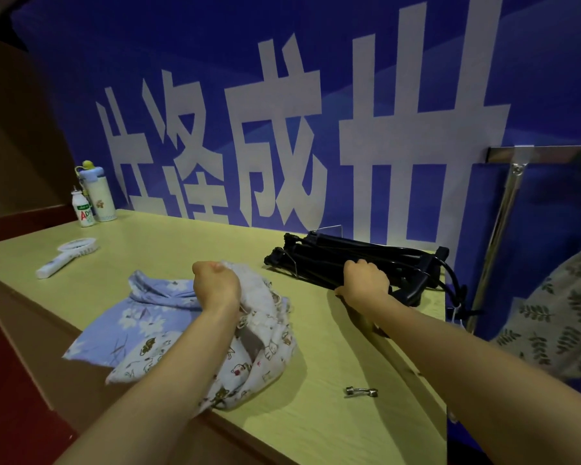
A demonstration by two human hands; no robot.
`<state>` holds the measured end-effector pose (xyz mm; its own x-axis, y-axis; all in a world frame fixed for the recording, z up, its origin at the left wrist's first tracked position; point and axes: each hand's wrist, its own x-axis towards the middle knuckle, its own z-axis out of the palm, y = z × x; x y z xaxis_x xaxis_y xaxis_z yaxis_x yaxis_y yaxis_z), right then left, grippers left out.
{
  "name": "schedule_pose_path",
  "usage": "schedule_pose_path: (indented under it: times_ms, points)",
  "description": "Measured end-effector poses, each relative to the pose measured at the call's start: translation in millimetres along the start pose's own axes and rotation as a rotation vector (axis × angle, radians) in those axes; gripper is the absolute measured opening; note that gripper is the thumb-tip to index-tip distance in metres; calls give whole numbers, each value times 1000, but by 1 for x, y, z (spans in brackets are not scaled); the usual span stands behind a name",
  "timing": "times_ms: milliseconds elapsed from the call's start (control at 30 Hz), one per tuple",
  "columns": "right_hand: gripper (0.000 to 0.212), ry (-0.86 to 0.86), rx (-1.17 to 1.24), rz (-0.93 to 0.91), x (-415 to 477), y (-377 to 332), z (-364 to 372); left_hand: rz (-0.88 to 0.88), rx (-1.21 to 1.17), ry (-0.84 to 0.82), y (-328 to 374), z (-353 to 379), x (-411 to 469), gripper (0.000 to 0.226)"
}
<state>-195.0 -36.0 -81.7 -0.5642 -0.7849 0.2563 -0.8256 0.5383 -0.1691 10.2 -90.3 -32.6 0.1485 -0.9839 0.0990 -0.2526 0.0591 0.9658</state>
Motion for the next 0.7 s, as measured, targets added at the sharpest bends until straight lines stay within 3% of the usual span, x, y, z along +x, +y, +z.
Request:
schedule_pose_path:
  times_ms: [133,300,400,600,700]
  points:
    - [28,27,-8,-18,-3,2,1,-18,-3,7,-3,-3,3,31]
    - [33,177,-15,-102,-13,2,-6,-35,-18,18,-1,-12,9,13]
    - [38,242,3,-160,-19,1,-17,-63,-55,27,4,-24,11,28]
    - [48,351,63,-268,-42,0,-47,-55,-105,108,9,-59,16,19]
    - [41,395,123,-309,-56,0,-67,-103,-179,127,10,-80,22,32]
